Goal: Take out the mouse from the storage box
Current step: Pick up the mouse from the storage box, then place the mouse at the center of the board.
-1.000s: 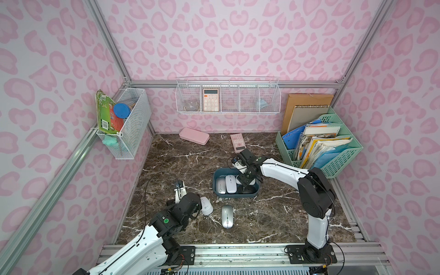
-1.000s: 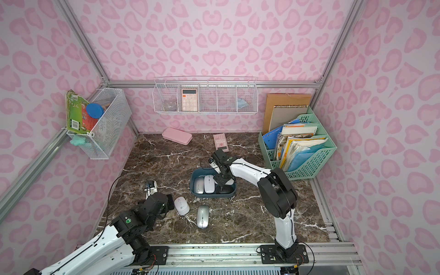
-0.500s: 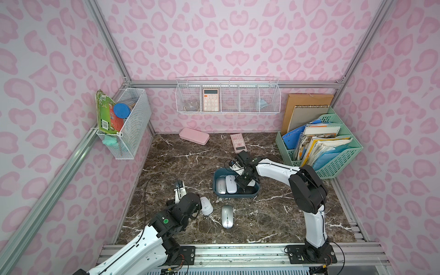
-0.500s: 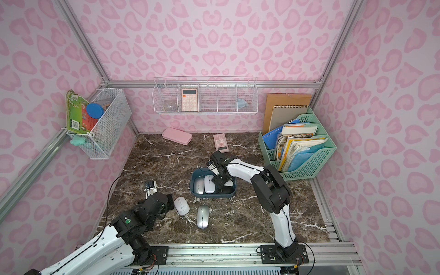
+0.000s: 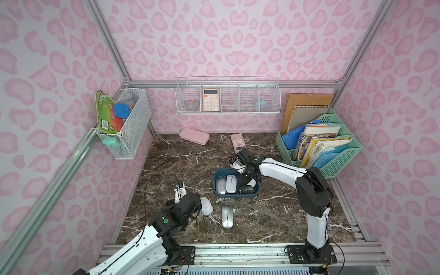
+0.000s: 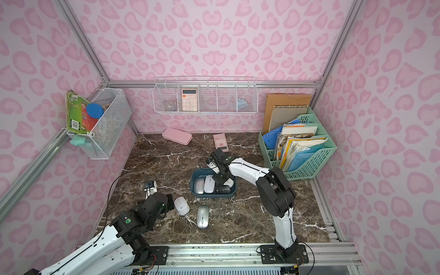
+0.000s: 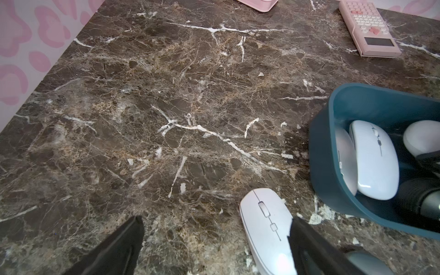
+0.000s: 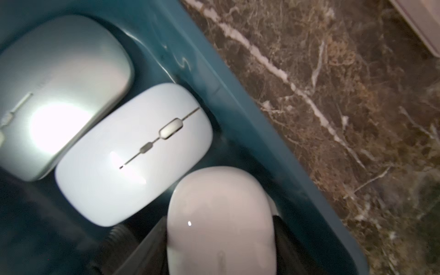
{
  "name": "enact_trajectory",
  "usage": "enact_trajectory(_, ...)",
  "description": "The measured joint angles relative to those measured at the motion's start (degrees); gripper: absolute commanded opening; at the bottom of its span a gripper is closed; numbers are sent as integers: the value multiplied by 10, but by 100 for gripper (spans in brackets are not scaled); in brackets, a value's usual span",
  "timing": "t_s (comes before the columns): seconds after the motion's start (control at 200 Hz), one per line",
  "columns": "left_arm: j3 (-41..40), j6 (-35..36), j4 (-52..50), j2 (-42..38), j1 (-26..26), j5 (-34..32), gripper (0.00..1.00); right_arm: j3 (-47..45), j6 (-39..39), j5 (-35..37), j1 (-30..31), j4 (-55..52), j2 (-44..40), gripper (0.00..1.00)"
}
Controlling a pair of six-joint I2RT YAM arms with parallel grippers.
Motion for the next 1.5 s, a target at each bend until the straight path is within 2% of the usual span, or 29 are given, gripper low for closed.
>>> enact_trajectory(0.5, 0, -1, -4, -9, 0, 0, 99, -16, 60, -7, 3, -1, -86, 58)
enact_trajectory(0.795, 3, -7, -21, -17, 0, 0, 99, -68, 123, 16, 103, -8, -155, 58)
enact_trajectory(1.0, 3, -9, -22, -36, 0, 1, 99, -124, 207, 56, 177, -20, -180, 58)
enact_trajectory(1.195, -2, -13, -31, -68, 0, -1, 99, -163, 326, 90, 236, -4, -204, 58)
enact_trajectory(1.5, -7, -25, -51, -85, 0, -4, 99, -296, 478, 91, 264, 69, -245, 57)
